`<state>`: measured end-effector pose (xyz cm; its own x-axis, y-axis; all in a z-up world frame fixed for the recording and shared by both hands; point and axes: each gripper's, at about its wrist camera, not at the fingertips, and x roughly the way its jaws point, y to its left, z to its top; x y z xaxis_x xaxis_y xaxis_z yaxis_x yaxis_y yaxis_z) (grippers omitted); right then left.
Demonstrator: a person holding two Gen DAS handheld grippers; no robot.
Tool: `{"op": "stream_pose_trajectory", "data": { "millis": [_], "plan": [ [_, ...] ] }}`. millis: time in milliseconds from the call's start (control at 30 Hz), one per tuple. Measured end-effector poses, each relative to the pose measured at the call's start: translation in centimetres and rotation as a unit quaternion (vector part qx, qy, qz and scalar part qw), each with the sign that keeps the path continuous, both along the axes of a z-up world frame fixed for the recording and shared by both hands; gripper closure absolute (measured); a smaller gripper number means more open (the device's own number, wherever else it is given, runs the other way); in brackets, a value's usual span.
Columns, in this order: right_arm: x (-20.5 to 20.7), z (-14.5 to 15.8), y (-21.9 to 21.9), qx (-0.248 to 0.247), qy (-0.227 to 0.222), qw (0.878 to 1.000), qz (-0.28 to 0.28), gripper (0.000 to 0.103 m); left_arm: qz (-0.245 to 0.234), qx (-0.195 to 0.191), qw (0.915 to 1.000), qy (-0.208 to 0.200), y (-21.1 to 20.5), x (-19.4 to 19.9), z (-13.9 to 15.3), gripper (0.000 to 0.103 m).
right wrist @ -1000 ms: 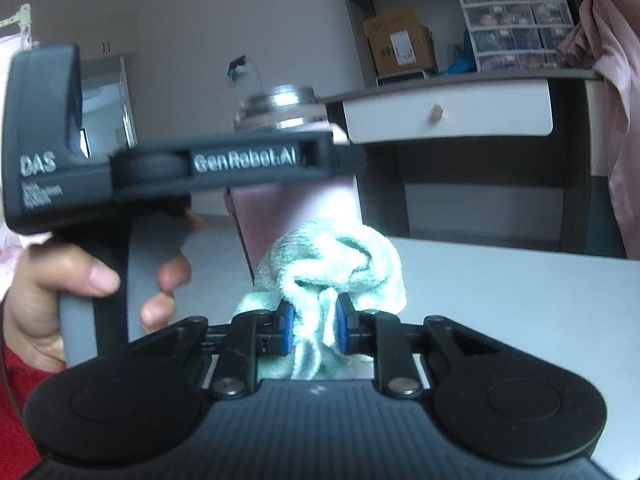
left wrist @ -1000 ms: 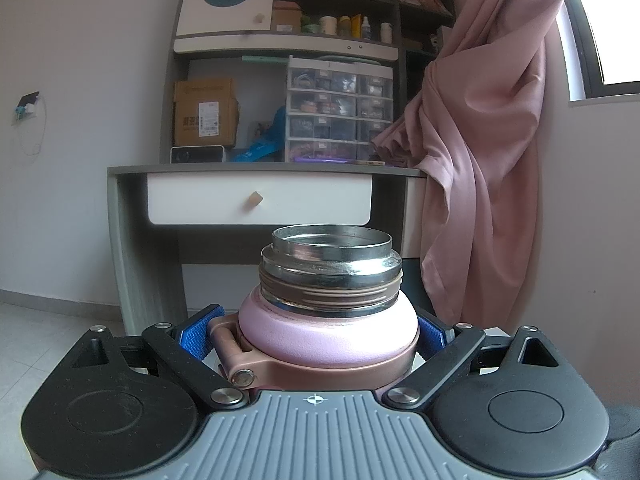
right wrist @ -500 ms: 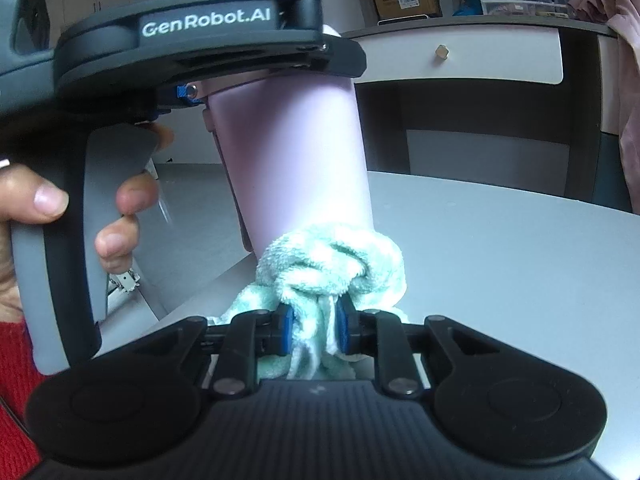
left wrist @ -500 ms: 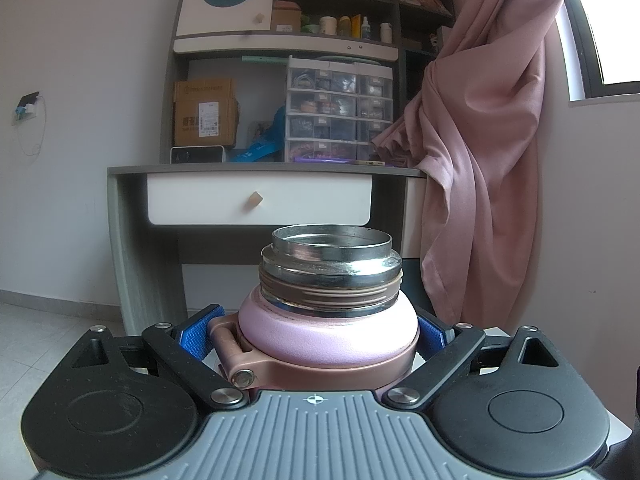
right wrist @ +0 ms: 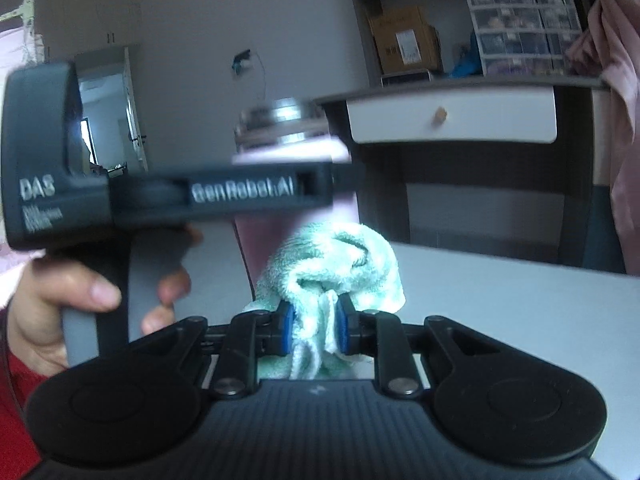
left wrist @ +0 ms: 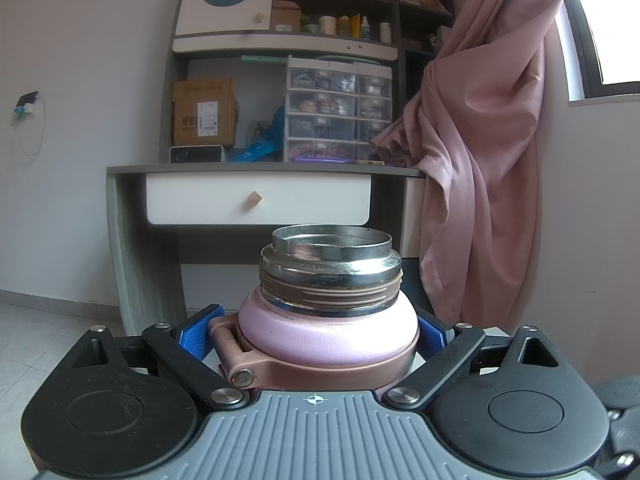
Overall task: Clean container
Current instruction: 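Rub the towel up and down the bottle side with the right gripper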
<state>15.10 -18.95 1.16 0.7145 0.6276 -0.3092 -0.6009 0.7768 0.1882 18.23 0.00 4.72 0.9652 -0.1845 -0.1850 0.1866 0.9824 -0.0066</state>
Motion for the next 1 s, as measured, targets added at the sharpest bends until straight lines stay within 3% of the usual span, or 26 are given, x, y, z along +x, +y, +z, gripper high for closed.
{"op": "stream_pose_trajectory", "data": {
  "millis": [400,700,1000],
  "plan": [
    [1.7,1.6,0.7,-0.031,-0.016,0.999,0.01,0.082,0.0,0.001,1.0,0.0,0.0,-0.1,-0.1,0.008],
    [3.2,-2.1,1.4,-0.05,0.045,0.997,0.022,0.082,-0.001,0.001,1.0,0.0,0.0,-0.2,-0.1,0.008],
    [3.9,-3.4,1.8,-0.061,0.085,0.994,0.035,0.081,-0.001,0.001,1.0,0.0,-0.1,-0.2,0.0,0.008]
  ]
}}
